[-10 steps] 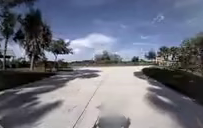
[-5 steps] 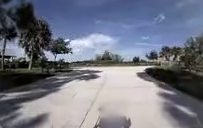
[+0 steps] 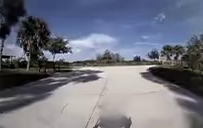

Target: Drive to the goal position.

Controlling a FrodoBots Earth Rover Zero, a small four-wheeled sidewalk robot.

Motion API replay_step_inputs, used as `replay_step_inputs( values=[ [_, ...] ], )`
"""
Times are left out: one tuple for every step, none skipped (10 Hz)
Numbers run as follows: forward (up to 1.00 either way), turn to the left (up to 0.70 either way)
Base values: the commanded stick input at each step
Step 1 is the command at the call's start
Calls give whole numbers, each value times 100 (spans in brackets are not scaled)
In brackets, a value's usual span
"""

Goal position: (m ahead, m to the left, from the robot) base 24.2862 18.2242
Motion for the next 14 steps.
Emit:
replay_step_inputs(
  values=[
    [85,0],
    [85,0],
    [85,0],
    [85,0],
    [85,0],
    [85,0],
    [85,0],
    [85,0],
    [85,0],
    [85,0],
    [85,0],
    [85,0],
    [85,0],
    [85,0]
  ],
)
